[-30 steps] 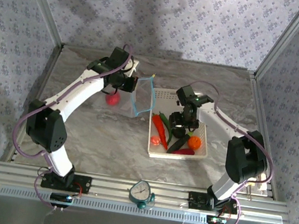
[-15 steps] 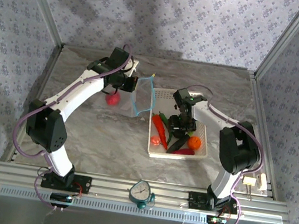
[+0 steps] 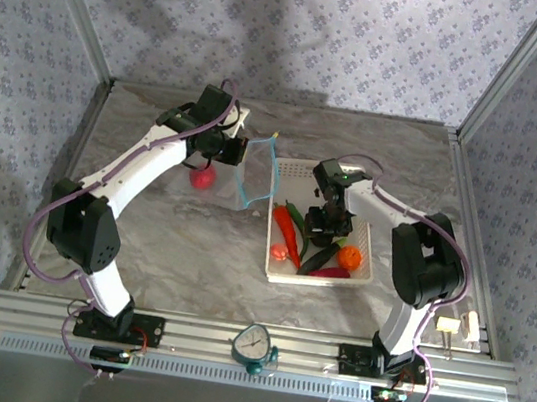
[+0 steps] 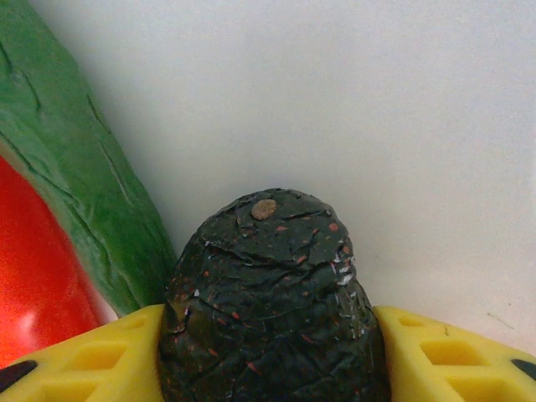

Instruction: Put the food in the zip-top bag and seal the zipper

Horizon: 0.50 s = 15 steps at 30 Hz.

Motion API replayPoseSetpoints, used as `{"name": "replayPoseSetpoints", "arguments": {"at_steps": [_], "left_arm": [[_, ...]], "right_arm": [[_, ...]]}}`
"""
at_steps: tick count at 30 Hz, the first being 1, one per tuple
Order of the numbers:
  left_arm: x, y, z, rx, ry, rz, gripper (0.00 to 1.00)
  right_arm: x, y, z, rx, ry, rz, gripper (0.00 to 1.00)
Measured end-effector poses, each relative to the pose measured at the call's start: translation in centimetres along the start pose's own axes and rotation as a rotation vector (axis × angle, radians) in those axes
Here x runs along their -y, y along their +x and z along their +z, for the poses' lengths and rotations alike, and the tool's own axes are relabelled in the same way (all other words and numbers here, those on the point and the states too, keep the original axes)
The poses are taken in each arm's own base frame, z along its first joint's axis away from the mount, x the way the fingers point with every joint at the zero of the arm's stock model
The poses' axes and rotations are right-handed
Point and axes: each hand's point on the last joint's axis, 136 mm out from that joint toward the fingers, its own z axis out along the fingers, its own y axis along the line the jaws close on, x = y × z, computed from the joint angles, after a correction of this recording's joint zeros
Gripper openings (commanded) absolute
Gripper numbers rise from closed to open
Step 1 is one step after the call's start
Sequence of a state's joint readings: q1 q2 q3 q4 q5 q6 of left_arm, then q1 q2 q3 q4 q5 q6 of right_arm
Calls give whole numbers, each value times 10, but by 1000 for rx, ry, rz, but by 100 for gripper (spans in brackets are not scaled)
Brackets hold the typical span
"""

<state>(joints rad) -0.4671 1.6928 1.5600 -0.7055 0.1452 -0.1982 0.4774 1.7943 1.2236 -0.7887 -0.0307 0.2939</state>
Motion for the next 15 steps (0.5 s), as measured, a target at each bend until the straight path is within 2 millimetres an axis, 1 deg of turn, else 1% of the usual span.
{"name": "replayPoseSetpoints", "arguments": {"at_steps": [3,5,9,11,12,13,15], "left_arm": [[0,0,0,0,0,0,0],[0,0,0,0,0,-1,0],[0,0,0,0,0,0,0],[0,0,0,0,1,0,0],[0,0,0,0,1,0,0],[0,0,0,0,1,-1,0],[1,0,0,-1,4,-1,0]], "right_arm": [[3,-6,-13,45,13,2,40],[3,-14,-29,102,12,2,39],[-5,-37,-83,280,-30,1,39],[-15,-47,-111,374,-67,-13,39],[-24,-51,-124,421,-92,-27,39],[-34,-55,-138,466,-121,-46,39],[-57,-62,-156,532,-177,-86,40]]}}
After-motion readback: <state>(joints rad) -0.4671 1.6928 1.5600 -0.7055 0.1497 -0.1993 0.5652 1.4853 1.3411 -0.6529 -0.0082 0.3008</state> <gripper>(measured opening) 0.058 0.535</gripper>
